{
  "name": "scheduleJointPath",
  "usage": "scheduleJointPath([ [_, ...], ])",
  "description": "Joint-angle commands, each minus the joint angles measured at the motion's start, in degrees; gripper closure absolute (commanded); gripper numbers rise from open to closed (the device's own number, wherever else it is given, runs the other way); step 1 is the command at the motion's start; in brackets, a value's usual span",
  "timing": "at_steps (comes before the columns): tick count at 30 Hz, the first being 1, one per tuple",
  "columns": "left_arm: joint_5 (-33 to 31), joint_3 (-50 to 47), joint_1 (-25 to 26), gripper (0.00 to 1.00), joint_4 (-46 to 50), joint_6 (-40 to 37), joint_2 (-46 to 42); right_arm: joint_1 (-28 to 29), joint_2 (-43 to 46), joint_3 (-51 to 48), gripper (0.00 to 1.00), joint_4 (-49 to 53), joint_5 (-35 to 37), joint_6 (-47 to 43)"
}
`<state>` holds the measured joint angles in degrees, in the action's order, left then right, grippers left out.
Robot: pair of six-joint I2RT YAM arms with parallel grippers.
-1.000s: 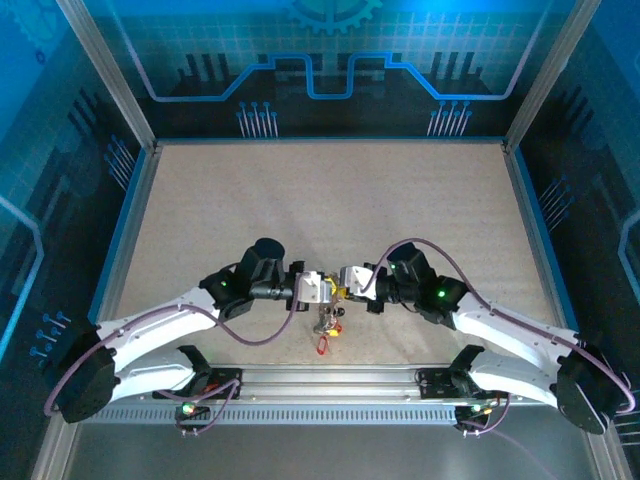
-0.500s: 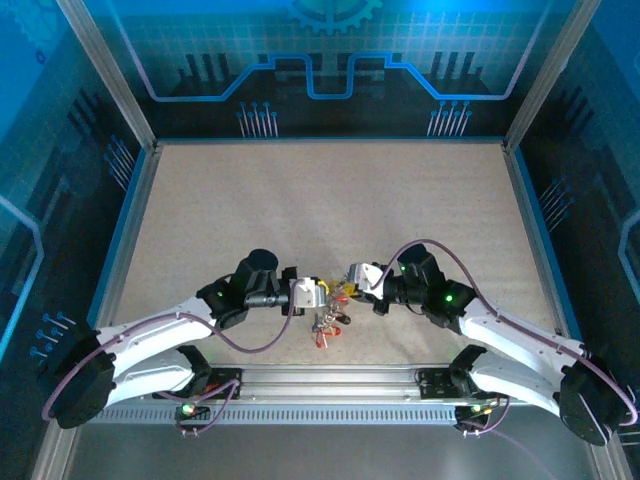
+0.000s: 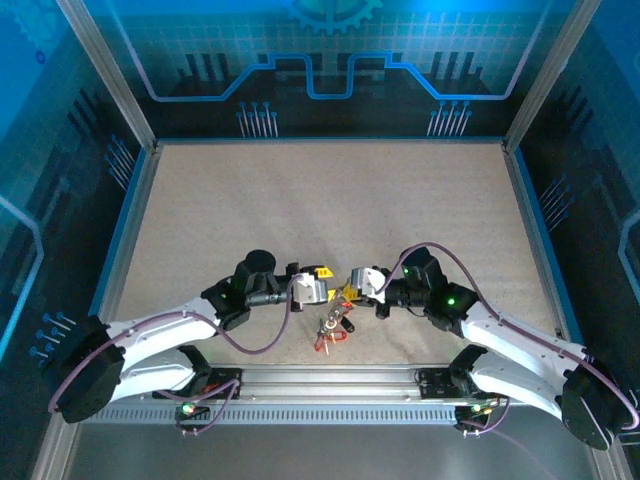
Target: Put the keys on the keyring
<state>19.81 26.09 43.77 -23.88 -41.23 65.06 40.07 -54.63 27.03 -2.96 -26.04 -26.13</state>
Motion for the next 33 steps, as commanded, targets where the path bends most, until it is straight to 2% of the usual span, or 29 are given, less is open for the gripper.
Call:
scheduleJointPath([
  [1, 5.31, 0.85, 0.01, 0.64, -3.68, 0.08, 2.75, -0.35, 0.85, 0.21, 1.0, -3.89, -2.52, -0.94],
  [9, 6.81, 1.45, 0.0, 0.75, -5.26, 0.01, 5.52, -0.26, 1.02, 0.64, 1.0, -3.29, -2.68, -1.46],
  [14, 7.73, 1.61, 0.02, 0.87, -6.07, 0.25, 6.46, -0.27, 0.77, 0.65, 1.0, -3.46, -3.01, -1.55],
  [19, 7.79, 1.73, 0.0, 0.92, -6.71, 0.36, 6.49, -0.18, 0.75, 0.8, 1.0, -3.13, -2.98, -1.82],
  [22, 7.87, 1.96, -0.08, 1.0, -6.27, 0.43, 6.05, -0.22, 0.84, 0.82, 1.0, -2.71, -2.41, -2.08],
  [23, 7.54, 1.95, -0.06, 1.0, -6.35, 0.74, 5.92, -0.18, 0.84, 0.83, 0.98, -2.68, -2.09, -2.09],
  [25, 6.4, 1.93, -0.13, 1.0, -6.36, 1.32, 5.63, -0.18, 1.3, 0.56, 0.8, -2.63, -2.46, -2.53],
  [27, 5.37, 1.87, -0.15, 1.0, -6.27, 1.58, 5.37, -0.19, 2.17, 0.1, 0.68, -2.75, -3.35, -3.26],
  [28, 5.03, 1.86, -0.09, 1.0, -6.18, 1.59, 5.11, -0.22, 2.56, -0.05, 0.64, -2.41, -3.53, -3.62],
  [33, 3.53, 1.96, -0.08, 1.0, -6.14, 2.07, 3.66, 0.06, 4.0, 0.89, 0.6, 0.94, -1.8, -4.61],
])
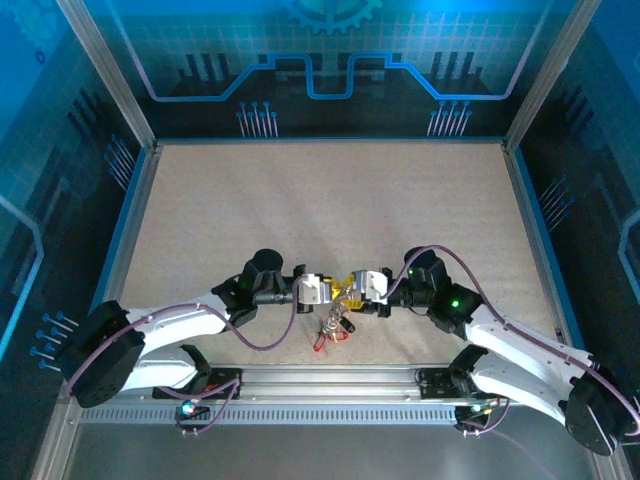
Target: Put the keys on the keyring
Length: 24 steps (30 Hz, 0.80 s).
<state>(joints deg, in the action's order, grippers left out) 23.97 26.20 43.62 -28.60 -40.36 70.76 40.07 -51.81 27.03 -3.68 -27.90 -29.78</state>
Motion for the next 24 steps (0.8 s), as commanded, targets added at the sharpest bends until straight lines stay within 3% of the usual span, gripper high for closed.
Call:
scheduleJointPath([
  [1, -1.13, 1.91, 0.08, 1.0, -1.53, 1.3, -2.3, 0.28, 2.0, 1.7, 0.6, 2.82, 2.13, -0.19],
  [5, -1.99, 1.9, 0.1, 1.0, -1.57, 1.63, -3.43, 0.2, 5.87, 2.34, 0.6, 2.22, 7.33, 2.31],
  [11, -1.71, 1.67, 0.09, 1.0, -3.38, 3.15, -2.79, 0.03, 1.61, 5.33, 0.77, 6.92, 6.77, 3.99],
  [13, -1.95, 1.5, 0.09, 1.0, -4.34, 3.82, -2.43, 0.84, 0.06, 5.06, 0.75, 6.22, 6.64, 5.18],
  [16, -2.27, 1.36, 0.16, 1.0, -4.72, 4.39, -2.47, 2.33, -1.97, 4.79, 0.65, 5.5, 6.99, 7.18],
  [24, -2.35, 1.55, 0.2, 1.0, -4.36, 4.09, -2.38, 3.04, -3.87, 3.77, 0.76, 4.04, 12.49, 11.83],
])
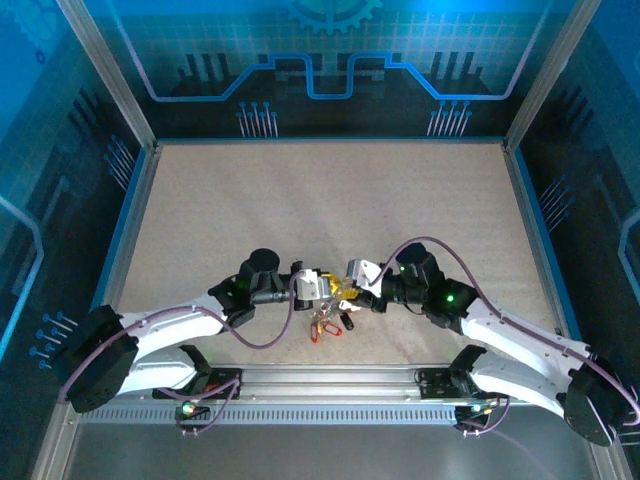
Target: Put the keys on the keyring
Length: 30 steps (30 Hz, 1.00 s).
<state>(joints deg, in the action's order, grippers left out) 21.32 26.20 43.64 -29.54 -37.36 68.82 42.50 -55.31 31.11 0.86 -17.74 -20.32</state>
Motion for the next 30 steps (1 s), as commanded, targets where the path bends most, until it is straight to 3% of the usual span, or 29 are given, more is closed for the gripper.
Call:
scheduleJointPath([
  [1, 0.3, 1.57, 0.16, 1.0, -3.46, 1.1, -0.38, 0.61, -0.54, -0.3, 0.76, -0.59, 2.49, 2.65],
  [10, 0.29, 0.88, 0.18, 1.0, -4.46, 1.44, -0.2, 0.91, -2.52, -1.12, 0.78, -2.26, 3.47, 4.77],
  [16, -0.44, 0.27, 0.14, 1.0, -3.93, 0.6, -0.93, 0.91, -2.35, -1.62, 0.87, -2.03, 3.08, 5.2],
  [20, -1.21, -0.08, 0.19, 1.0, -3.42, -0.49, -1.56, 0.79, -2.26, -1.75, 1.0, -1.75, 2.45, 5.27],
  [29, -3.73, 0.09, 0.13, 1.0, 0.73, -4.19, -2.96, 0.03, -1.82, -1.87, 1.0, -1.64, 2.38, 5.36],
  [30, -3.91, 0.0, 0.16, 1.0, 0.81, -4.38, -3.0, -0.11, -1.82, -1.69, 0.95, -1.41, 2.35, 5.36],
])
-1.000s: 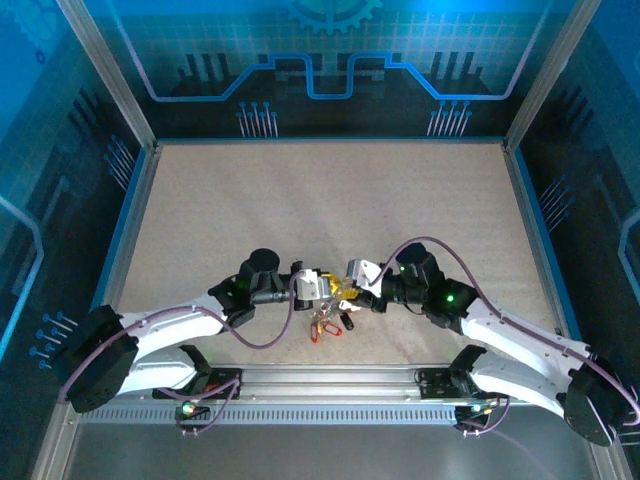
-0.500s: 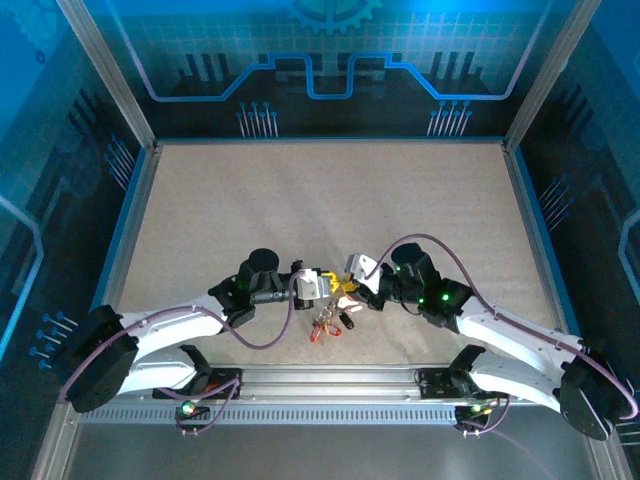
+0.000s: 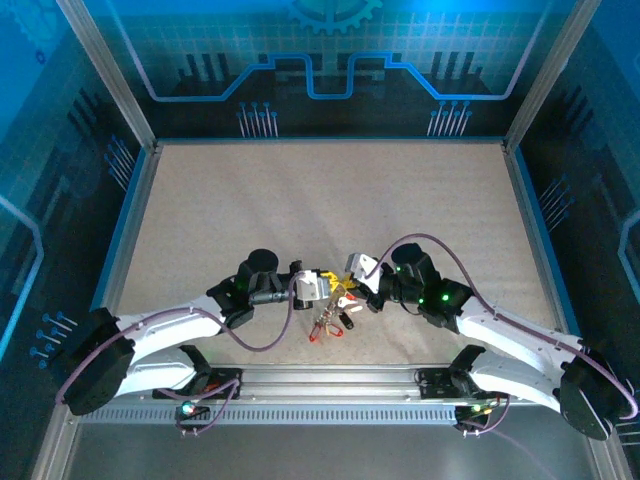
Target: Put the keys on the keyring
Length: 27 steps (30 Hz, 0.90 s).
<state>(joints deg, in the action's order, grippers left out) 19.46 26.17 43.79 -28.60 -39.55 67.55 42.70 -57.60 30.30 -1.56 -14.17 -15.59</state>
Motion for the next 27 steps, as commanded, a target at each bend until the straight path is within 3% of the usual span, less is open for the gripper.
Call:
scheduleJointPath([
  [1, -2.14, -0.12, 0.06, 1.0, -0.2, -2.28, -1.83, -0.35, 0.4, -0.75, 0.86, 1.04, -1.22, 0.58],
  [3, -1.9, -0.25, -0.01, 1.0, -0.57, -2.2, -1.89, -0.44, 0.15, -0.55, 0.81, 1.04, -1.95, 0.31],
  [8, -0.48, 0.04, -0.01, 1.0, -1.78, -1.85, -1.17, -0.49, -1.26, -0.3, 0.88, 0.59, -2.96, 0.26],
  [13, 0.09, 0.45, -0.02, 1.0, -2.15, -1.93, -0.78, -0.57, -1.8, 0.09, 0.82, 0.5, -3.05, 0.56],
  [14, 0.26, 0.58, 0.01, 1.0, -2.13, -1.93, -0.77, -0.59, -1.8, 0.16, 0.83, 0.6, -3.07, 0.42],
  [17, 0.48, 0.76, -0.02, 1.0, -1.93, -2.02, -0.68, -0.73, -1.9, 0.3, 0.99, 0.68, -3.19, 0.38],
  [23, -0.13, 0.39, -0.01, 1.0, -1.64, -2.76, -0.99, -1.03, -1.31, 0.37, 1.0, 0.53, -2.88, 0.0],
  [25, -0.3, 0.19, 0.02, 1.0, -1.46, -2.98, -1.17, -1.05, -1.06, 0.37, 0.83, 0.52, -2.75, -0.04],
  [27, 0.03, 0.11, -0.02, 1.0, -1.43, -2.86, -1.28, -1.24, -1.02, 0.19, 0.79, 0.51, -2.87, 0.09],
])
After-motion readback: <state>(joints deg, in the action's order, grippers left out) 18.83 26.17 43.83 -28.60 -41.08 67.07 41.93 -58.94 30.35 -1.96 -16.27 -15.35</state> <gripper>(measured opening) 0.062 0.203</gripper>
